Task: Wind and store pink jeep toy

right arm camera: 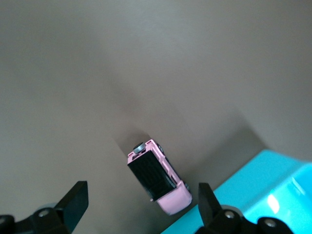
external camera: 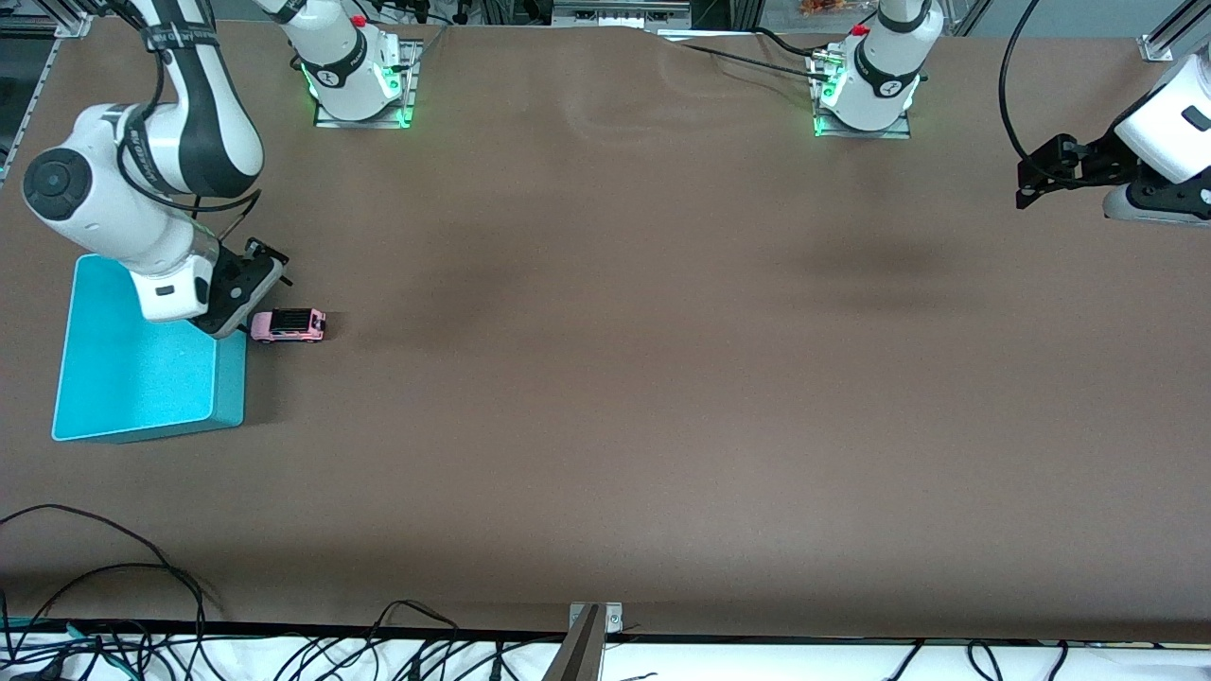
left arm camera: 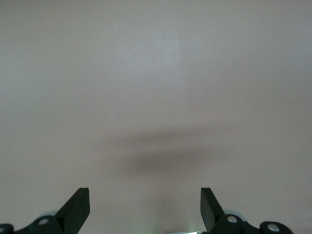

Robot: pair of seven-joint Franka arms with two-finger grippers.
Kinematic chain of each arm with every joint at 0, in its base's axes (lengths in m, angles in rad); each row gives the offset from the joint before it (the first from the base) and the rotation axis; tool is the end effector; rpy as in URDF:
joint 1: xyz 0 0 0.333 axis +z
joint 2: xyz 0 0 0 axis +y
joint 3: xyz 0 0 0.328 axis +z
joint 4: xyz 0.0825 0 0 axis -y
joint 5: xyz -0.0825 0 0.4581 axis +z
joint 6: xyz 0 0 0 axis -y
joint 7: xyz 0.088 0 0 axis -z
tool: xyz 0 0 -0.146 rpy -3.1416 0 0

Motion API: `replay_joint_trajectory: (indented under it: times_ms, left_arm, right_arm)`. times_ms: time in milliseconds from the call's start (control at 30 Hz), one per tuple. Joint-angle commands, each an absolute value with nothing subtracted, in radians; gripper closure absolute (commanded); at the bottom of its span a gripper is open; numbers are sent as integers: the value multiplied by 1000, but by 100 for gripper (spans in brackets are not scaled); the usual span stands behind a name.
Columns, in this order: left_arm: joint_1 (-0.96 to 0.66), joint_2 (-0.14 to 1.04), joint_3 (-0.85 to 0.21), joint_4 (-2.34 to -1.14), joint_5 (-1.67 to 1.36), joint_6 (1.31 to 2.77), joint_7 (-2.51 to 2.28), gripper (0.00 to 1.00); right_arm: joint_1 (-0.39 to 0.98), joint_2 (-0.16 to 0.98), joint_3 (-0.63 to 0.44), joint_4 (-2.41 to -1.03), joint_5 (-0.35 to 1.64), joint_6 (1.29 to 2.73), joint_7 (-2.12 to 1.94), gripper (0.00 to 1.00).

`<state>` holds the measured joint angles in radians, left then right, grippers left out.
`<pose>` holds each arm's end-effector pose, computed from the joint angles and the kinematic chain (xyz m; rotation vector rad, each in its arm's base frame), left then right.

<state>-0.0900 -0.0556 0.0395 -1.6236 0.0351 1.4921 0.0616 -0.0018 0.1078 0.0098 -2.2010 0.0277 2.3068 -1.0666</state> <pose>0.5982 -0.0243 0.5967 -3.1021 0.1721 0.1183 0.5994 0.0062 0.2569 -2.6968 -1.5728 -0.0143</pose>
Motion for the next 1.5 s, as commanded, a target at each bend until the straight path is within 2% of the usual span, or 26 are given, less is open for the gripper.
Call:
replay_joint_trajectory:
  times_ms: [0, 67, 300, 367, 801, 1002, 1102, 1202, 1402, 1469]
  left_arm:
    - [-95, -37, 40, -1588, 29, 1480, 61, 0]
    - [-91, -37, 40, -1588, 29, 1480, 63, 0]
    - [-87, -35, 41, -1588, 6, 1482, 66, 0]
    - [-87, -35, 41, -1588, 6, 1482, 66, 0]
    - [-87, -35, 43, -1586, 3, 1482, 64, 0]
    - [-87, -35, 41, -1586, -9, 1482, 61, 0]
    - [-87, -35, 41, -1586, -9, 1482, 60, 0]
    - [-87, -35, 43, -1586, -9, 1482, 58, 0]
    - [-87, -35, 41, -1586, -11, 1482, 54, 0]
    - [-87, -37, 41, -1586, -11, 1482, 54, 0]
  right_arm:
    - [-12, 175, -5, -2250, 31, 2463, -1296, 0]
    - [-14, 201, -18, -2263, 31, 2515, -1351, 0]
    - [-34, 267, -25, -2263, 31, 2536, -1402, 0]
    - [-34, 288, -25, -2263, 32, 2537, -1416, 4]
    - [-35, 296, -25, -2301, 37, 2546, -1494, 11]
    - [-35, 327, -25, -2327, 37, 2652, -1506, 11]
    - [-35, 330, -25, -2329, 37, 2668, -1514, 20]
    - [-34, 321, -25, -2329, 37, 2666, -1511, 34]
    - [-34, 275, -17, -2326, 35, 2657, -1508, 75]
    - [-34, 256, -14, -2326, 34, 2649, -1506, 86]
